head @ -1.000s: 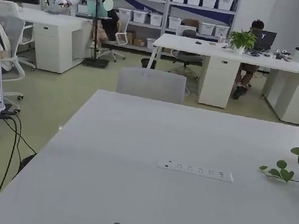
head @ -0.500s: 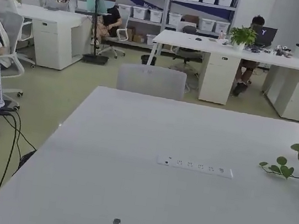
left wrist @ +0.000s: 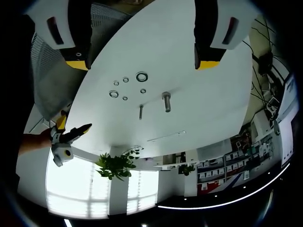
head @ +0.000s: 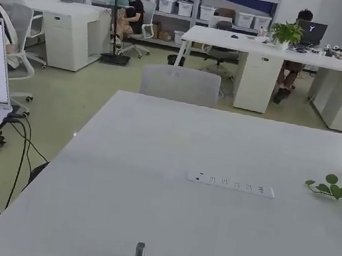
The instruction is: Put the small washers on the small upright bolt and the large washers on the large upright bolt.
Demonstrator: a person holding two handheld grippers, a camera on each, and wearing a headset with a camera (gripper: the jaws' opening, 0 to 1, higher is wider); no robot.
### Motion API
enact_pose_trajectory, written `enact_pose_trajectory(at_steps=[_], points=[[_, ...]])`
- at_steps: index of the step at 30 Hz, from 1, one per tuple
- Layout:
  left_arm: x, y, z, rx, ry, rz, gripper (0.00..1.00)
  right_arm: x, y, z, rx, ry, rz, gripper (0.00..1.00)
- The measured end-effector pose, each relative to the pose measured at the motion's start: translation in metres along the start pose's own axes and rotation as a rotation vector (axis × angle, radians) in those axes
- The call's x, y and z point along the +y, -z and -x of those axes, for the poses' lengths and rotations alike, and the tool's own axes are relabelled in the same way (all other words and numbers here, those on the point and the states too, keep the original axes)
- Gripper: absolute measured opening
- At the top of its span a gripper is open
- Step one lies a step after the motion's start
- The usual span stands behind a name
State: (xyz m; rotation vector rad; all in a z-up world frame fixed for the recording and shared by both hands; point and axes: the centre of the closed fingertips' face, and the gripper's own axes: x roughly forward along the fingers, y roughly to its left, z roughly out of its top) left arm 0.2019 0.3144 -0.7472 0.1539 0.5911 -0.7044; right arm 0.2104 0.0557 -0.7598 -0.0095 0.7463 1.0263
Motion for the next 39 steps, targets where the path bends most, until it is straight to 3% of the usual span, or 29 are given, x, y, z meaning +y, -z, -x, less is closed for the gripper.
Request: enact_pose_trajectory(at_steps=[3,4,16,27,31,36,39], points=[[0.001,0.003,-0.002,0.011,0.011,0.002,0.87,0.001,-0.004,-0.002,0.008,0.000,0.013,0.86],[0.002,0.001,-0.003,0.003,0.019,0.003,0.87,-0.001,-0.008,-0.008,0.033,0.006,0.053,0.86],[0.008,0.002,-0.008,0.018,0.036,-0.042,0.85,-0.001,-0.018,-0.033,0.129,-0.002,0.158,0.85],[0.009,-0.004,-0.007,-0.018,0.057,-0.014,0.86,0.002,-0.022,-0.044,0.139,-0.018,0.172,0.85],[0.009,-0.001,-0.008,0.002,0.069,-0.016,0.86,0.004,-0.023,-0.045,0.124,-0.019,0.157,0.85],[0.009,-0.006,-0.008,-0.010,0.064,-0.026,0.85,0.005,-0.019,-0.042,0.119,-0.020,0.144,0.85],[0.010,-0.008,-0.008,-0.012,0.058,-0.034,0.86,0.005,-0.021,-0.037,0.084,-0.023,0.116,0.86]])
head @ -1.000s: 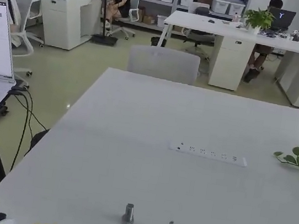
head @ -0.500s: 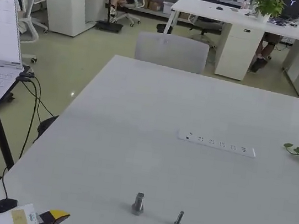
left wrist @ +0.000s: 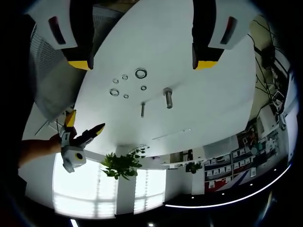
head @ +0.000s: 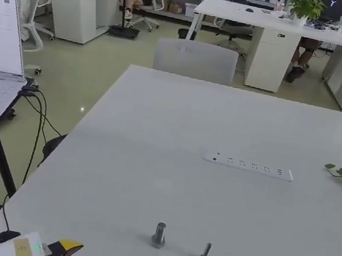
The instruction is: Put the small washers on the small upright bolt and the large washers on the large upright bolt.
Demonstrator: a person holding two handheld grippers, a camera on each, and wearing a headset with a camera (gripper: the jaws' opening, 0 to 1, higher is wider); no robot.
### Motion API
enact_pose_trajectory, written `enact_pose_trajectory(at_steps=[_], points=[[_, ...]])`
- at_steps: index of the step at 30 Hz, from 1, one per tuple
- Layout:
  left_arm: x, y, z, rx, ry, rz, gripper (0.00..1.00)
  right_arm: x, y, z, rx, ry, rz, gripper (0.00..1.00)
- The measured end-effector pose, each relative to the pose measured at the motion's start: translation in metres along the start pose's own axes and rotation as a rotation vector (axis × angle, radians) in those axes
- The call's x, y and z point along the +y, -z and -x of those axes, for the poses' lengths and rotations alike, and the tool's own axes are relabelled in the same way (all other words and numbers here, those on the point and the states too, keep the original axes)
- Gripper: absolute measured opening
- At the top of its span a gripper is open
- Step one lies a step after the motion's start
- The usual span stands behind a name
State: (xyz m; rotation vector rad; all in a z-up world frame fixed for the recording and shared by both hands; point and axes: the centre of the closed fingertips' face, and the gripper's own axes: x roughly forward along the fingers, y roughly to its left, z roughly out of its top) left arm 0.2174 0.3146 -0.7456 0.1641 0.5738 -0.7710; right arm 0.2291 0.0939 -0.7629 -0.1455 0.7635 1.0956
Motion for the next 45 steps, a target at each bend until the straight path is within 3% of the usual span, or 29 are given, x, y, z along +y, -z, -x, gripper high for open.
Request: enact_pose_trajectory(at_steps=[2,3,6,15,30,37,43,45], points=[[0.001,-0.001,0.000,-0.004,-0.005,-0.003,0.86,0.003,-0.005,0.003,-0.052,-0.020,-0.036,0.90],[0.002,-0.002,0.001,-0.009,-0.010,-0.002,0.86,0.000,-0.004,0.007,-0.070,-0.006,-0.042,0.92],[0.006,-0.001,0.003,-0.015,-0.020,-0.002,0.86,-0.002,-0.003,0.014,-0.095,-0.006,-0.052,0.94],[0.005,0.002,0.003,-0.002,-0.017,-0.009,0.91,-0.006,0.002,0.019,-0.089,0.006,-0.052,0.95],[0.002,0.002,-0.002,0.011,0.007,0.001,0.93,-0.012,0.009,0.015,-0.052,0.018,-0.030,0.96],[-0.003,0.003,-0.005,0.012,0.022,-0.013,0.93,-0.012,0.008,0.005,0.023,0.020,0.012,0.92],[0.000,0.006,-0.003,0.019,0.027,0.001,0.91,-0.003,-0.005,-0.012,0.041,0.000,0.062,0.91],[0.000,0.007,-0.002,0.018,0.026,-0.006,0.90,-0.001,-0.003,-0.019,0.086,-0.008,0.110,0.90]])
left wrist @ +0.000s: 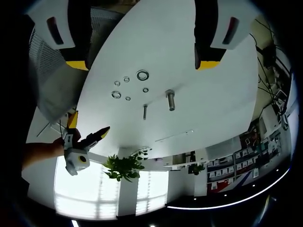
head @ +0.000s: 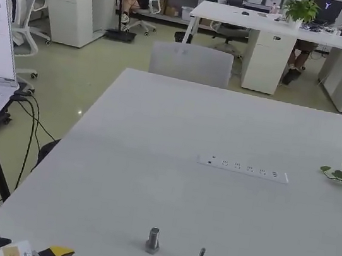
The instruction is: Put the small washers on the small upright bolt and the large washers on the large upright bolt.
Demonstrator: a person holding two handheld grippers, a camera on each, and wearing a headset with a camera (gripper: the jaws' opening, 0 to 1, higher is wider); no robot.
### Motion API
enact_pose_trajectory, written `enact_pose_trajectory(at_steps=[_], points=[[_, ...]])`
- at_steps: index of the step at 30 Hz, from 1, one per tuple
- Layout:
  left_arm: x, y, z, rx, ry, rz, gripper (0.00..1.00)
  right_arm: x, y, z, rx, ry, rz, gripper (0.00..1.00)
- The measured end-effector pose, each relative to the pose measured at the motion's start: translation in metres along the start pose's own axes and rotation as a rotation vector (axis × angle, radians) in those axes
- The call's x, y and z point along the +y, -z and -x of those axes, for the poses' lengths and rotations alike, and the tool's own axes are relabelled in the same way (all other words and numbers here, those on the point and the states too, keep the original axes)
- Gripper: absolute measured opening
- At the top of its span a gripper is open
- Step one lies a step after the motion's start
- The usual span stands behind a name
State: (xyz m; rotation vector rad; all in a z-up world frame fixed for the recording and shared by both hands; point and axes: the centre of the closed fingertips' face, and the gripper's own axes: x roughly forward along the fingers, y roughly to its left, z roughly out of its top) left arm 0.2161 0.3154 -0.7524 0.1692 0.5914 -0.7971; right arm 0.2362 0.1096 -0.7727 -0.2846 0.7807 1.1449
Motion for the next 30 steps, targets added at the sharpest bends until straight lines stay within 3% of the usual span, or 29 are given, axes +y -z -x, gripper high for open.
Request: enact_pose_trajectory(at_steps=[7,9,13,21,30], points=[[0.004,0.002,0.002,-0.002,-0.030,-0.008,0.91,0.002,-0.002,-0.019,0.076,-0.017,0.064,0.85],[0.002,0.002,0.003,-0.004,-0.016,-0.010,0.89,0.003,-0.004,-0.022,0.084,-0.017,0.072,0.84],[-0.001,0.010,0.003,0.034,0.001,-0.041,0.87,0.002,-0.006,-0.029,0.099,-0.021,0.085,0.84],[0.000,-0.004,0.005,-0.005,0.017,-0.040,0.84,-0.006,0.006,-0.039,0.199,-0.020,0.143,0.79],[0.003,-0.003,0.001,0.000,0.018,-0.057,0.86,-0.020,0.009,-0.046,0.263,0.012,0.173,0.73]])
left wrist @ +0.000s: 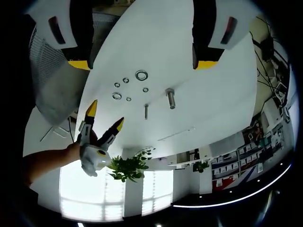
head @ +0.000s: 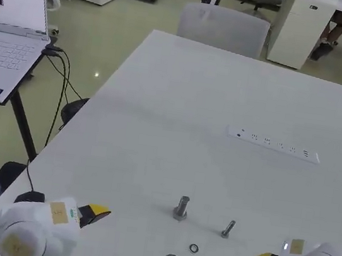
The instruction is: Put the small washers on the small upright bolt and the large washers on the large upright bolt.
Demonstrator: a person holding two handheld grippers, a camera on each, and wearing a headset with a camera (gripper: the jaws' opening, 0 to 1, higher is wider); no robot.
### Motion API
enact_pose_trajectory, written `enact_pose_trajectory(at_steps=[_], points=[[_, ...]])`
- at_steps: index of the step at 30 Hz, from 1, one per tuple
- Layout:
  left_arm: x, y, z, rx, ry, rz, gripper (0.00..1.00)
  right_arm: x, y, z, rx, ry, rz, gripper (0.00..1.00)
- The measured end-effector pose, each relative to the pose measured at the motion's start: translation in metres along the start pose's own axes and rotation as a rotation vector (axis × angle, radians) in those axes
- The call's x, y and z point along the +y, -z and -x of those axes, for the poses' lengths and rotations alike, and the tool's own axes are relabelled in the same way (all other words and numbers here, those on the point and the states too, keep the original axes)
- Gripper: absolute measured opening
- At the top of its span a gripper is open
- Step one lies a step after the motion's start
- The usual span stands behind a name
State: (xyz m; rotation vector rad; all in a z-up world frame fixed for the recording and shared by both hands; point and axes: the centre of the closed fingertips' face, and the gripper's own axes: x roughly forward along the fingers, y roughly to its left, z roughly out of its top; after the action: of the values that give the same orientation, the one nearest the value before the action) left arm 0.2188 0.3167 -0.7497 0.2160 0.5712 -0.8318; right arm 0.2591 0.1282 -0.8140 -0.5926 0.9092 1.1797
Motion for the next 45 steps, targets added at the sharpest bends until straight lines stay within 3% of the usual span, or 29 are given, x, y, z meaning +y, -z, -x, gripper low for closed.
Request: enact_pose_trajectory(at_steps=[4,14,25,28,34,45], points=[[0.004,0.002,0.001,-0.014,-0.003,0.018,0.85,0.000,0.007,-0.005,0.034,-0.018,-0.008,0.69],[-0.001,0.010,-0.001,0.012,0.019,-0.042,0.85,0.003,0.025,-0.019,0.129,-0.030,0.051,0.64],[-0.006,0.003,-0.002,-0.005,0.042,-0.033,0.83,-0.005,0.025,-0.024,0.145,-0.031,0.049,0.62],[-0.005,-0.001,-0.002,-0.010,0.044,-0.040,0.82,-0.005,0.031,-0.026,0.161,-0.030,0.051,0.61],[-0.004,-0.002,-0.002,-0.011,0.045,-0.044,0.81,-0.002,0.043,-0.029,0.206,-0.032,0.065,0.55],[-0.002,0.001,0.000,-0.002,0.044,-0.042,0.79,-0.003,0.043,-0.033,0.214,-0.040,0.061,0.55]])
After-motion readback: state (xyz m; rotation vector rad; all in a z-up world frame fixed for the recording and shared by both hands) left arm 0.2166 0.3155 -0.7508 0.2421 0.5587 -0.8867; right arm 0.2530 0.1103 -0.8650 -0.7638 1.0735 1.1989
